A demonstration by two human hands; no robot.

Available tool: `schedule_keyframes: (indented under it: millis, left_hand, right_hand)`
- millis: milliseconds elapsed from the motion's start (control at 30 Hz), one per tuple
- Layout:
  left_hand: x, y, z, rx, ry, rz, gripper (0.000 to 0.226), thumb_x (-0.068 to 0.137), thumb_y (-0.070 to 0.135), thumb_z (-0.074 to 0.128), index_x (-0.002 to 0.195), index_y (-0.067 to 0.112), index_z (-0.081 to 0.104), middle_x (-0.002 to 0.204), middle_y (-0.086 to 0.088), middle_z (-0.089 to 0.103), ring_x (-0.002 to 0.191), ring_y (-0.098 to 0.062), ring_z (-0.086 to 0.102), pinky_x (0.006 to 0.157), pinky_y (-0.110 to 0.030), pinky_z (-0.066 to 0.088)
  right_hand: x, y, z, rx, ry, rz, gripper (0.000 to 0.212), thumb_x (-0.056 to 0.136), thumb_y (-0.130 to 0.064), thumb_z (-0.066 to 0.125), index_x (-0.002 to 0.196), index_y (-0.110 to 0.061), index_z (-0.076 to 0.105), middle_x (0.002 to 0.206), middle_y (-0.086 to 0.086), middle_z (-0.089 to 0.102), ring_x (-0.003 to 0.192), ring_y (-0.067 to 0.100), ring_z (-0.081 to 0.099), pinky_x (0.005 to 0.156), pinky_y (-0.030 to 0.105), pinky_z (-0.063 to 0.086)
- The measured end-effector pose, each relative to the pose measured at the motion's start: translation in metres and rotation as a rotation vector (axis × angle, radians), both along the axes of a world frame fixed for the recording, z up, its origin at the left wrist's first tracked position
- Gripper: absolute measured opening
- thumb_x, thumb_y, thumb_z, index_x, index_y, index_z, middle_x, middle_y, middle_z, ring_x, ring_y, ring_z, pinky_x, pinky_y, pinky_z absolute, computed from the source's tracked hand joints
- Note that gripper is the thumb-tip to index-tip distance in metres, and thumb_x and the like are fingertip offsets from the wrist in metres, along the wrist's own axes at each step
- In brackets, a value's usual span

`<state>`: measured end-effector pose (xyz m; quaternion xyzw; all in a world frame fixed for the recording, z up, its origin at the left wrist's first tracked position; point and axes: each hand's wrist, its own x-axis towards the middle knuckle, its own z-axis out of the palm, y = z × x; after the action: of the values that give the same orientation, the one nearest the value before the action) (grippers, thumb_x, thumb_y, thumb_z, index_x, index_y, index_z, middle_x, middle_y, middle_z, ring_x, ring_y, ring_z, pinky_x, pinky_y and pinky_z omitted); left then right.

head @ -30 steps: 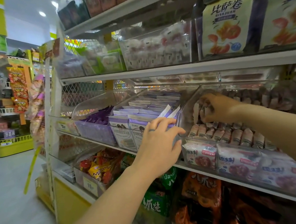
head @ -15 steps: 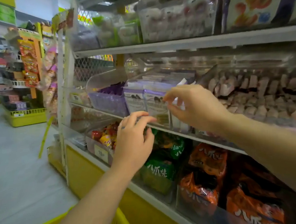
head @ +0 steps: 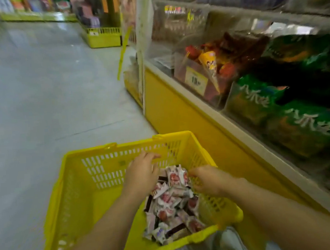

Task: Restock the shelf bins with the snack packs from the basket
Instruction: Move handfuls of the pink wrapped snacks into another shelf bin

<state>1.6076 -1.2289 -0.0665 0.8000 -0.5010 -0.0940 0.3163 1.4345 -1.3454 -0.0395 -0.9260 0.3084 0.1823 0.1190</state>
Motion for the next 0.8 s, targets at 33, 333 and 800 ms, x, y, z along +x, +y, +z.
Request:
schedule_keyframes:
  millis: [33,333,800]
  left_hand:
    - [0.004,-0.002,-0.018,0.059,0.030,0.005,0.029,0.090,0.018,0.056,0.118,0.022,0.062,0.121,-0.002,0.060,0.113,-0.024,0.056,0.094,-0.038,0.045]
    - [0.017,-0.035,-0.137,0.486,0.526,0.243,0.045,0.094,0.034,0.058,0.131,0.010,0.049,0.127,-0.011,0.059,0.110,-0.027,0.059,0.082,-0.031,0.047]
    - [0.017,-0.042,-0.155,0.264,1.224,0.581,0.070,0.081,-0.002,0.070,0.142,0.011,0.037,0.126,-0.011,0.051,0.100,-0.036,0.063,0.089,-0.053,0.053]
  right_hand:
    - [0.005,-0.005,-0.018,0.039,0.030,-0.036,0.038,0.090,-0.031,0.056,0.124,-0.013,0.054,0.126,0.014,0.059,0.115,0.032,0.055,0.085,0.036,0.046]
    - [0.051,-0.041,-0.118,0.175,-0.092,-0.366,0.061,0.097,-0.010,0.046,0.151,-0.010,0.019,0.153,0.011,0.029,0.138,0.027,0.033,0.112,0.037,0.031]
    - [0.056,-0.033,-0.149,0.415,-0.443,-0.635,0.077,0.080,-0.013,0.074,0.146,-0.018,0.034,0.140,0.003,0.050,0.116,0.018,0.055,0.090,0.024,0.049]
